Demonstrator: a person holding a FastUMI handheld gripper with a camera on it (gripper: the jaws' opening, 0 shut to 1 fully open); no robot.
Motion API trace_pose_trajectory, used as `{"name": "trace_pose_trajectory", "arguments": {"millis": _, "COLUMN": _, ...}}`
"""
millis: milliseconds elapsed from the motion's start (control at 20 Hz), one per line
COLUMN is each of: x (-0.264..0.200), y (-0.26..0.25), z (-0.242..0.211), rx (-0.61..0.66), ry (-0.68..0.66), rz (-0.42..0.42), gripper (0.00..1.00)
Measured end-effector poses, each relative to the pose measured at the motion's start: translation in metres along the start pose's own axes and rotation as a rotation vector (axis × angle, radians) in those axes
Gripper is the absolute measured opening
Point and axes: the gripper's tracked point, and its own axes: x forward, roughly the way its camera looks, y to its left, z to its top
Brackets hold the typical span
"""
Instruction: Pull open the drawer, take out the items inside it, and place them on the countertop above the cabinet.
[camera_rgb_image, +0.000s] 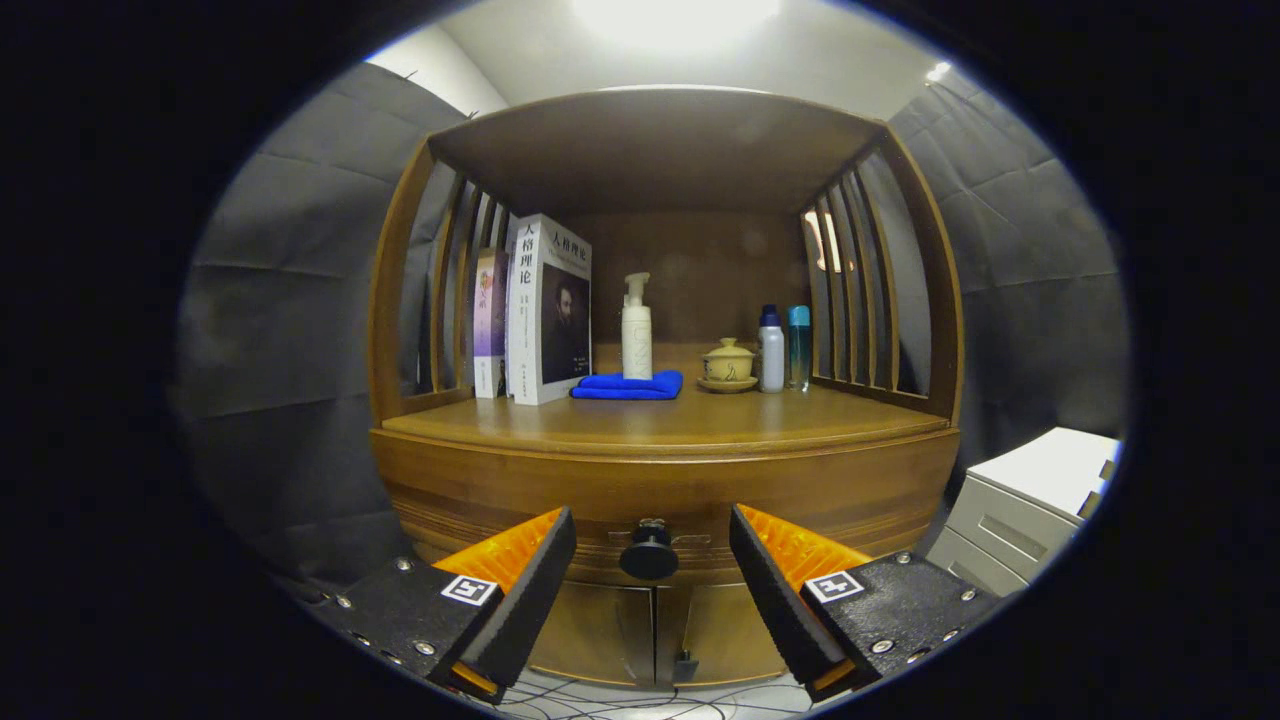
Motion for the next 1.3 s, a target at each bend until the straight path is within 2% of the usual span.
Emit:
{"name": "trace_pose_trajectory", "arguments": {"millis": 150, "x": 0.022, "y": -0.007, "z": -0.016, "rx": -0.023, "ry": 0.043, "rz": -0.008, "gripper": 0.96}}
{"name": "trace_pose_trajectory", "arguments": {"millis": 400, "x": 0.035, "y": -0.008, "z": -0.04, "rx": 0.026, "ry": 0.11, "rz": -0.015, "gripper": 0.93}}
{"name": "trace_pose_trajectory", "arguments": {"millis": 500, "x": 0.039, "y": -0.004, "z": -0.042, "rx": 0.045, "ry": 0.117, "rz": -0.004, "gripper": 0.86}}
{"name": "trace_pose_trajectory", "arguments": {"millis": 700, "x": 0.049, "y": 0.001, "z": -0.045, "rx": 0.042, "ry": 0.135, "rz": 0.002, "gripper": 0.64}}
{"name": "trace_pose_trajectory", "arguments": {"millis": 900, "x": 0.05, "y": 0.001, "z": -0.045, "rx": 0.055, "ry": 0.146, "rz": -0.013, "gripper": 0.47}}
{"name": "trace_pose_trajectory", "arguments": {"millis": 1050, "x": 0.051, "y": 0.002, "z": -0.047, "rx": 0.057, "ry": 0.174, "rz": -0.004, "gripper": 0.38}}
{"name": "trace_pose_trajectory", "arguments": {"millis": 1300, "x": 0.044, "y": 0.001, "z": -0.047, "rx": 0.066, "ry": 0.167, "rz": -0.021, "gripper": 0.37}}
